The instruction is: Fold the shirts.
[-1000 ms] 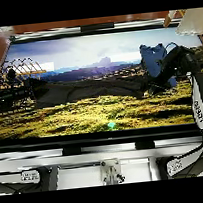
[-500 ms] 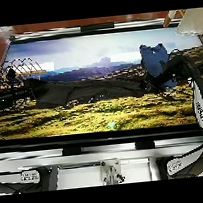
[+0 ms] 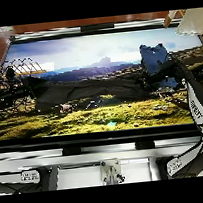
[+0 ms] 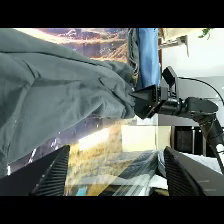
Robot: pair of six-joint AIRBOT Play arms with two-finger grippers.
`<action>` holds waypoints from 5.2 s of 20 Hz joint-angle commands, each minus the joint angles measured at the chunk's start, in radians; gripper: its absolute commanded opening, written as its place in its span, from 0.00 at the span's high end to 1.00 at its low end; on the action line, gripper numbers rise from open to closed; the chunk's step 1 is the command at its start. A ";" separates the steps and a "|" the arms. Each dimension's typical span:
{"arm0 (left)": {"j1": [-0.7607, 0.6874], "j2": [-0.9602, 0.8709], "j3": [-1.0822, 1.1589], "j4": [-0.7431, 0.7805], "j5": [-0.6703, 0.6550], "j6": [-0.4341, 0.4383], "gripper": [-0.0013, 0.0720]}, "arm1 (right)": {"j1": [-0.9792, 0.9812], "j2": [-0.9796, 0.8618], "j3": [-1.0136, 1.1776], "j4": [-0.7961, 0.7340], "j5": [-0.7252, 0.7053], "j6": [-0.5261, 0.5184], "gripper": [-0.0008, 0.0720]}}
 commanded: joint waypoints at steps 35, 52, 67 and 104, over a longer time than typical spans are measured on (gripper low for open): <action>-0.941 -0.169 0.153 -0.423 0.657 0.191 0.93 | 0.013 0.882 0.000 0.122 -0.087 -0.075 0.88; -0.841 0.019 0.307 0.031 0.661 0.011 0.93 | 0.014 0.822 0.001 -0.013 -0.170 -0.101 0.89; -0.254 0.597 0.307 0.512 0.380 -0.263 0.93 | 0.660 0.127 0.002 0.122 0.507 -0.023 0.88; -0.262 0.525 0.264 0.557 0.330 -0.256 0.93 | 0.153 0.079 0.152 0.241 -0.036 -0.328 0.88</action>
